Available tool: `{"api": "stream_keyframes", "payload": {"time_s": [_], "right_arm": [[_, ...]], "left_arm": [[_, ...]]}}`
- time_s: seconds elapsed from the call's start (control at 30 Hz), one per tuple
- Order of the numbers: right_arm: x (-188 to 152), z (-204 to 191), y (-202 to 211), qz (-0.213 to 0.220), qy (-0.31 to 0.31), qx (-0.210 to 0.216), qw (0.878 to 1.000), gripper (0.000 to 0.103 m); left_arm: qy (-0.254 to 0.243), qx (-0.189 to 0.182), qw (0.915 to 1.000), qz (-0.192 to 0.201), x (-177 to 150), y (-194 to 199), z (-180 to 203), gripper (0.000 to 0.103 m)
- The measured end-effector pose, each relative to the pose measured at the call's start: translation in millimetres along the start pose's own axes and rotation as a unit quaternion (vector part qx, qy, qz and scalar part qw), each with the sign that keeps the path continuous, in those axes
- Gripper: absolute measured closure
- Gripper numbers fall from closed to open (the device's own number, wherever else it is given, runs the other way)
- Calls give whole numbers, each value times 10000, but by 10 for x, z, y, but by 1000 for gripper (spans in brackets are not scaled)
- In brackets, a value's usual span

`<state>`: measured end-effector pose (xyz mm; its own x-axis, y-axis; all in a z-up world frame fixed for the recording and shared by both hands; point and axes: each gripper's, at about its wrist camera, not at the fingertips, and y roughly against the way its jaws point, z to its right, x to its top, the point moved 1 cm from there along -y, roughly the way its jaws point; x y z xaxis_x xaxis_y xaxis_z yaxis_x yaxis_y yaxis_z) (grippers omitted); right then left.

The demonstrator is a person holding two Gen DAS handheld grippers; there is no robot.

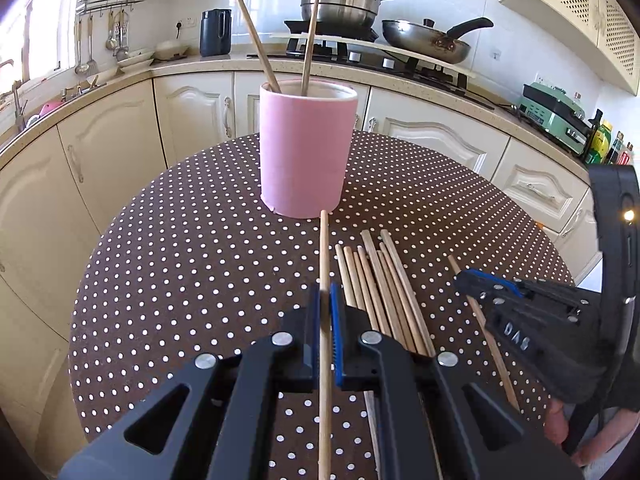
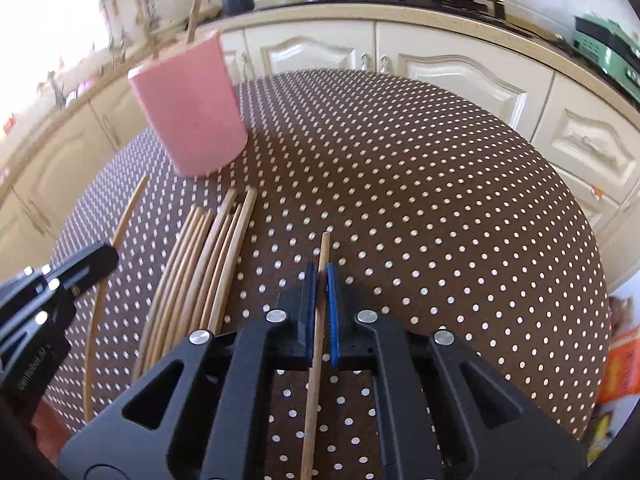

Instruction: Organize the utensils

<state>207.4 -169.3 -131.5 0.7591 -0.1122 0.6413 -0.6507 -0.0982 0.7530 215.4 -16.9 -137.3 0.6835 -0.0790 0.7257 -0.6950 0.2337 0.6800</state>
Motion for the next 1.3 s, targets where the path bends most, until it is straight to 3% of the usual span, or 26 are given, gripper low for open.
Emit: {"api": "stream_keyframes", "payload": {"time_s": [0.5, 0.97, 1.3], "right_arm": [[291, 168, 546, 1214, -460, 274, 9912, 98], [555, 96, 990, 1994, -379, 443, 9782, 98], [704, 74, 1114, 2338, -402, 509, 9701, 98]], "left_arm": [[63, -1, 9988, 495, 262, 236, 5, 97], [-25, 105, 9922, 1242, 687, 648, 170, 97], [49, 192, 9881, 1525, 904, 789, 175, 97]]}}
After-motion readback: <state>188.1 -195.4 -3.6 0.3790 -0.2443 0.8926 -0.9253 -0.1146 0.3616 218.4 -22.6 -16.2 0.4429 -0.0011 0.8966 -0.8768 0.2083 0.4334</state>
